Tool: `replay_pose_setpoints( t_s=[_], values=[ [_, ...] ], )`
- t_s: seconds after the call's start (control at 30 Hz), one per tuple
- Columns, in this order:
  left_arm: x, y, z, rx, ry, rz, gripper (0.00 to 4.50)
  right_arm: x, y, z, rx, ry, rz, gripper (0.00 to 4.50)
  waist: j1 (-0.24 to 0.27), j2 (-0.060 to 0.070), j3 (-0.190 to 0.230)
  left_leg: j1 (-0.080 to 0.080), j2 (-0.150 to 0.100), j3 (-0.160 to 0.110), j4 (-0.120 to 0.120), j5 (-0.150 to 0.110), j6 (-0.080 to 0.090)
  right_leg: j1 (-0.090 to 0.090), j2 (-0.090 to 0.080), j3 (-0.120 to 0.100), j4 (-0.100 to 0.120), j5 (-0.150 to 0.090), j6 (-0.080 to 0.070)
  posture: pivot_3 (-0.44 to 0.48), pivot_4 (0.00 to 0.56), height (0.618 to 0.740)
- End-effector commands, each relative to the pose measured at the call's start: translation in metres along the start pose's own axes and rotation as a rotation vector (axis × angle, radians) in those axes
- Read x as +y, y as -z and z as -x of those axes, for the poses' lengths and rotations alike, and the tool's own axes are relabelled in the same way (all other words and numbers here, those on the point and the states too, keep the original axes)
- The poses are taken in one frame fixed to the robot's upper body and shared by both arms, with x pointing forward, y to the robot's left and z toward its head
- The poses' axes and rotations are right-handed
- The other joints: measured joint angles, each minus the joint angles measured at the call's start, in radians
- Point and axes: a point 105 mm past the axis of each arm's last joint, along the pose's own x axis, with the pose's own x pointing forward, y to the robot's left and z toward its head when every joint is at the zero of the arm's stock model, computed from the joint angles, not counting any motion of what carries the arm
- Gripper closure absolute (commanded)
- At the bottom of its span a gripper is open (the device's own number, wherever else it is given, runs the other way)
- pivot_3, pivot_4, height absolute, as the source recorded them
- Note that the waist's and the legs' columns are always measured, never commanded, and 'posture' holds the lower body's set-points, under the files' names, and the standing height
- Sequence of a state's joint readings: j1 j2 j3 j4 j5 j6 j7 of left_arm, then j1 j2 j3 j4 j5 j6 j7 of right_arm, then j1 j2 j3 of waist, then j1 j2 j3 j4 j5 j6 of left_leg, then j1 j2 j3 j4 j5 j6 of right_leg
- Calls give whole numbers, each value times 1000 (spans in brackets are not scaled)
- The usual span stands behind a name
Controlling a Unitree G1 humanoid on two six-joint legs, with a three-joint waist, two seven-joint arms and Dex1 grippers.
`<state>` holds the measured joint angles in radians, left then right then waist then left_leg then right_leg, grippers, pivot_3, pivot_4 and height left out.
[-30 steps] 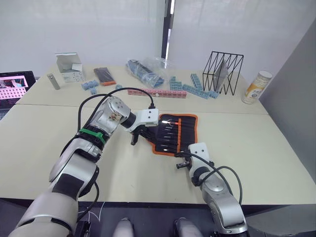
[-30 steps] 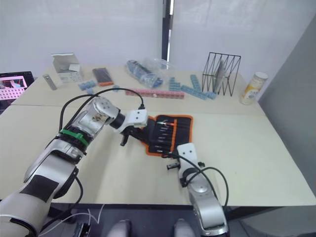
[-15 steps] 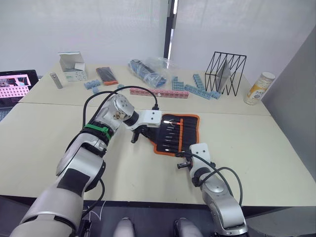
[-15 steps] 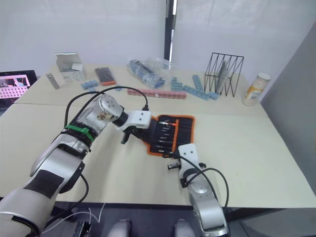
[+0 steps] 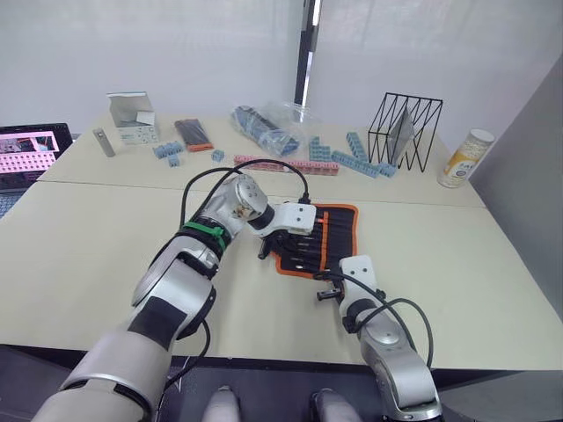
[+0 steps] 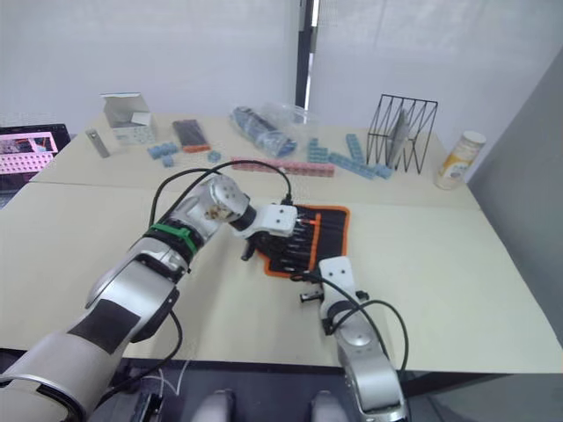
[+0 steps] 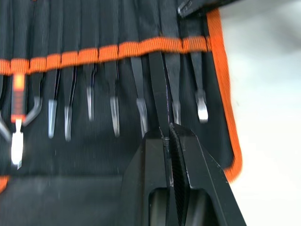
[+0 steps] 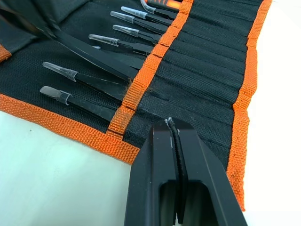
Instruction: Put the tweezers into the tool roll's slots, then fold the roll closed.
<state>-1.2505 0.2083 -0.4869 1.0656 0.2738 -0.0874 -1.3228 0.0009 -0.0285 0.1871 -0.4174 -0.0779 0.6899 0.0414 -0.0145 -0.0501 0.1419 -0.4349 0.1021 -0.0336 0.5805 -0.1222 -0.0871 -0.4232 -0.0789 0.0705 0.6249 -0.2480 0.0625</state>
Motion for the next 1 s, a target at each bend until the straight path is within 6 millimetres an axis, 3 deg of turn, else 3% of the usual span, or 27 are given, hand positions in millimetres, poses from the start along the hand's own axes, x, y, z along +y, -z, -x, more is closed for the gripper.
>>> replay_pose_setpoints(
  t_s=[0.03,0.37,0.6,0.77,1.0],
  values=[
    [6,-26,-5,-58,-7,-52,4472,12,41,3,178,-39,-7,4500,2,0,0,0,0,-1,0,1,1,0,0,0,0,0,0,0,150,740],
    [-1,-38,-27,-78,22,-48,4472,13,40,5,176,-40,-3,4500,4,0,0,-2,0,-3,0,1,2,0,1,0,0,-1,1,0,150,740],
    [2,-35,-26,-71,5,-38,4472,13,40,4,174,-37,-1,4500,5,0,0,-2,0,-3,0,1,2,1,1,0,0,-1,1,0,150,740],
    [9,-34,-13,-92,-29,-17,2818,14,39,3,173,-43,-1,4500,1,0,0,-2,0,-3,1,1,2,0,2,0,1,-1,1,0,150,740],
    [22,-25,36,-153,-104,37,506,14,38,1,169,-52,7,4500,-23,2,1,0,0,-4,0,1,2,0,2,0,5,-1,1,0,150,740]
  ],
)
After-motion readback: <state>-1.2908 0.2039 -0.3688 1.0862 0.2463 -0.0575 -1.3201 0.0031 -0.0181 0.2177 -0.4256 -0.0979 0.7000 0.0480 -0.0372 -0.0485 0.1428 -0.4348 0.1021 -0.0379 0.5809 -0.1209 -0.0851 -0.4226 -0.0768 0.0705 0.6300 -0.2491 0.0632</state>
